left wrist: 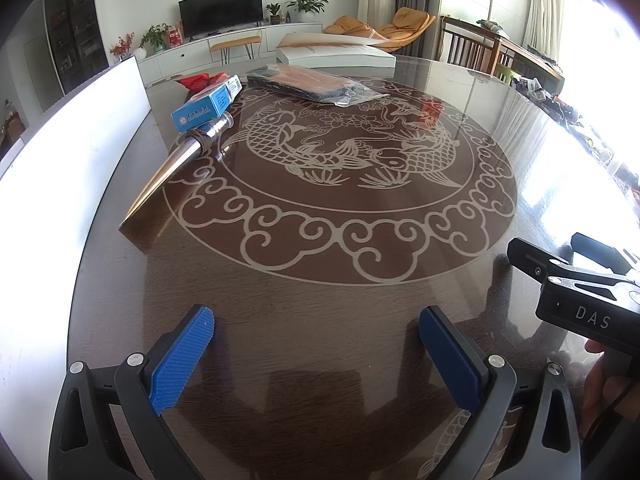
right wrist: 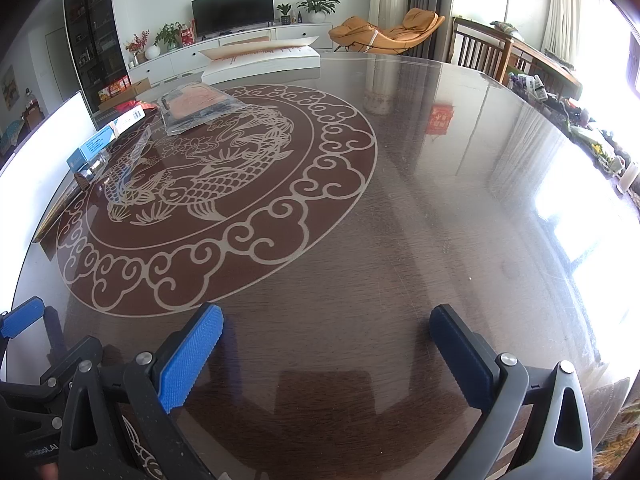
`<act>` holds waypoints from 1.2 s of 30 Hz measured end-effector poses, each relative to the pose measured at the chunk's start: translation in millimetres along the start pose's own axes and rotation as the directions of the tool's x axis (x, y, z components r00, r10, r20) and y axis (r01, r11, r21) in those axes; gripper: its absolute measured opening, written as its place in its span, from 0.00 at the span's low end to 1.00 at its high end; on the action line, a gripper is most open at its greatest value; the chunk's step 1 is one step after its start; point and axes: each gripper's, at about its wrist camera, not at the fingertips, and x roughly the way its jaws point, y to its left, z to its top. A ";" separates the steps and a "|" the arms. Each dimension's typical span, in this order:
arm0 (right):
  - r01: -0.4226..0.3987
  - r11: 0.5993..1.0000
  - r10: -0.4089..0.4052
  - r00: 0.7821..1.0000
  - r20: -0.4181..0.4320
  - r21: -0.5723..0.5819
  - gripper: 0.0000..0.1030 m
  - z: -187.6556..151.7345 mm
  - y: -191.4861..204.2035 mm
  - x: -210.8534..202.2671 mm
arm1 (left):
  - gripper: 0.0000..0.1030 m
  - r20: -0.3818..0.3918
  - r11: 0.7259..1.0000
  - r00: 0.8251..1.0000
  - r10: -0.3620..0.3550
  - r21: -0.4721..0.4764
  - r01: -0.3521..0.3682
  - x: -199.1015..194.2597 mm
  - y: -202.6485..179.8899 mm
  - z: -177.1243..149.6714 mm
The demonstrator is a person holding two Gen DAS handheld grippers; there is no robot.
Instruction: Organize objects
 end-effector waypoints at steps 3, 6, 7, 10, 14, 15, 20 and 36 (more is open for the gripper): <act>0.000 1.000 0.000 1.000 0.000 0.000 1.00 0.1 0.0 0.1 | 1.00 0.000 1.000 1.000 0.000 0.000 0.000 0.0 -0.1 -0.1; 0.000 1.000 0.000 1.000 0.000 0.000 1.00 0.1 0.0 0.1 | 1.00 -0.012 1.000 1.000 -0.002 0.004 0.002 0.2 0.1 1.1; 0.000 1.000 0.000 1.000 0.000 0.000 1.00 0.0 0.1 0.1 | 1.00 -0.031 1.000 1.000 -0.003 0.002 0.003 0.1 1.4 2.1; 0.000 1.000 0.000 1.000 0.000 0.000 1.00 -0.1 0.2 0.1 | 1.00 -0.041 0.998 0.998 -0.040 -0.049 0.037 -10.9 17.3 7.6; 0.000 1.000 0.000 1.000 0.000 0.000 1.00 0.1 0.1 0.3 | 1.00 0.025 0.993 1.000 0.009 -0.116 -0.006 -32.3 50.8 34.2; 0.000 1.000 0.000 1.000 0.000 0.000 1.00 0.1 0.1 0.3 | 1.00 0.034 0.992 0.999 0.040 -0.122 -0.035 -33.3 57.9 43.1; 0.000 1.000 0.000 1.000 0.000 0.000 1.00 0.2 0.1 0.4 | 1.00 -0.015 0.978 0.984 0.179 -0.110 -0.180 -4.5 81.0 88.9; -0.001 1.000 0.001 1.000 0.000 -0.001 1.00 -0.2 1.5 0.8 | 0.21 -0.075 0.994 0.996 0.044 -0.096 -0.051 44.8 71.5 79.8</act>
